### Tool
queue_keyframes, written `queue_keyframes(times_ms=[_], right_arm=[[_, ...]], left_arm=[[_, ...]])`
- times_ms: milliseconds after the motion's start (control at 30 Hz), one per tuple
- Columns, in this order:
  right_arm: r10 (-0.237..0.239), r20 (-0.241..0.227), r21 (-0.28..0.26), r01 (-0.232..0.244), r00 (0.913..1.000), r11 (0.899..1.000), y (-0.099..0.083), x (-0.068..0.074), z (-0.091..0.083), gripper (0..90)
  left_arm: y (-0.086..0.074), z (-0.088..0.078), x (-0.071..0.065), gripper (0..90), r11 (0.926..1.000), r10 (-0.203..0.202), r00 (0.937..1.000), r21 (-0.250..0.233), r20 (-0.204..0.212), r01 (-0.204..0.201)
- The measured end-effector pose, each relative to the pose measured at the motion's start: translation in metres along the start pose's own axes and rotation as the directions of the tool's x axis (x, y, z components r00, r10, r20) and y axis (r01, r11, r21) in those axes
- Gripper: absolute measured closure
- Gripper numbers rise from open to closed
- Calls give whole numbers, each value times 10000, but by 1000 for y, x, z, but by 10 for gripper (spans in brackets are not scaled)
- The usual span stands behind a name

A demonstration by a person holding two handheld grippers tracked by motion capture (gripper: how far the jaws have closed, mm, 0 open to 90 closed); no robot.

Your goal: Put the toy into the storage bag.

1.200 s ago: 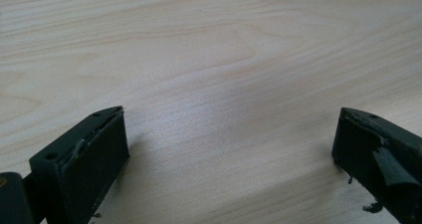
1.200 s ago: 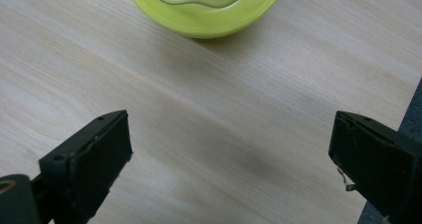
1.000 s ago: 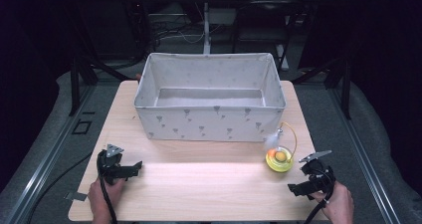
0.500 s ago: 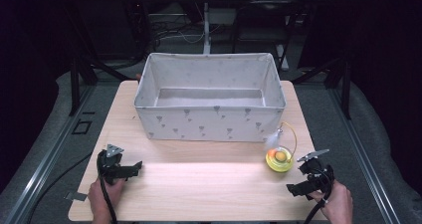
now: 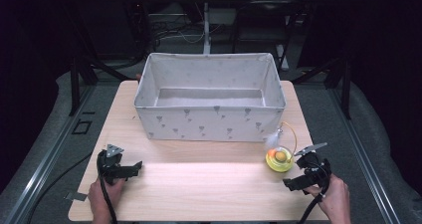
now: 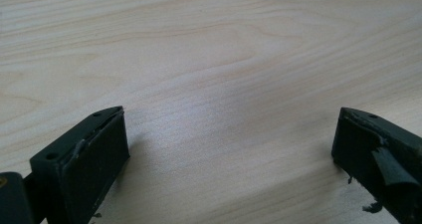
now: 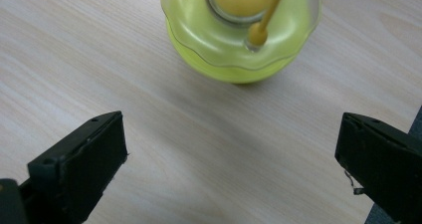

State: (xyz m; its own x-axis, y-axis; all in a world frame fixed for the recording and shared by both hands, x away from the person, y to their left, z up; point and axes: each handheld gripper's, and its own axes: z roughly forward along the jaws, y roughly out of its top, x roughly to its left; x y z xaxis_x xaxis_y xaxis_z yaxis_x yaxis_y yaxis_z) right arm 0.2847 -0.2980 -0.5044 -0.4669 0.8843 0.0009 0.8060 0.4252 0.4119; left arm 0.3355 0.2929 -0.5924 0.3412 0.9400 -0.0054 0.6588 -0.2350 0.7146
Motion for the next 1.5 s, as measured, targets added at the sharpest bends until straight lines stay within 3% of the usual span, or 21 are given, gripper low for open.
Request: queue_keyframes(times_ms=[400,800,900,1000,1067,1133,1167,1300,1367,1400,1500], right_arm=[[-376,-215,-281,369,9991,9989,17,-4,-17,0],[-929,-476,-180,921,9945,9956,40,-10,-28,0],[-1007,-357,-119,1003,9943,9949,45,-10,-29,0],[-1162,-604,-481,1134,9914,9924,50,-11,-32,91],[-1171,-518,-541,1143,9918,9920,51,-12,-34,142],[-1199,-184,-553,1187,9926,9914,54,-13,-38,269],[-1199,-184,-553,1187,9926,9914,54,-13,-38,269],[-1410,-11,-384,1409,9900,9893,60,-13,-43,418],[-1493,14,-256,1493,9888,9885,62,-12,-44,446],[-1618,108,-200,1620,9868,9866,64,-12,-45,518],[-1709,235,-15,1709,9850,9853,68,-10,-45,618]], left_arm=[[0,0,0,14,10000,8,10000,-5,1,-8],[0,0,0,13,10000,0,10000,5,3,0],[0,0,0,13,10000,4,10000,2,1,-4],[0,0,0,13,10000,-4,10000,3,4,4],[0,0,0,13,10000,-7,10000,3,11,7],[0,0,0,13,10000,1,10000,5,6,-1],[0,0,0,13,10000,1,10000,5,6,-1],[0,0,0,13,10000,2,10000,-8,1,-2],[0,0,0,13,10000,0,10000,-6,3,0],[0,0,0,13,10000,5,10000,-7,3,-5],[0,0,0,13,10000,5,10000,3,1,-5]])
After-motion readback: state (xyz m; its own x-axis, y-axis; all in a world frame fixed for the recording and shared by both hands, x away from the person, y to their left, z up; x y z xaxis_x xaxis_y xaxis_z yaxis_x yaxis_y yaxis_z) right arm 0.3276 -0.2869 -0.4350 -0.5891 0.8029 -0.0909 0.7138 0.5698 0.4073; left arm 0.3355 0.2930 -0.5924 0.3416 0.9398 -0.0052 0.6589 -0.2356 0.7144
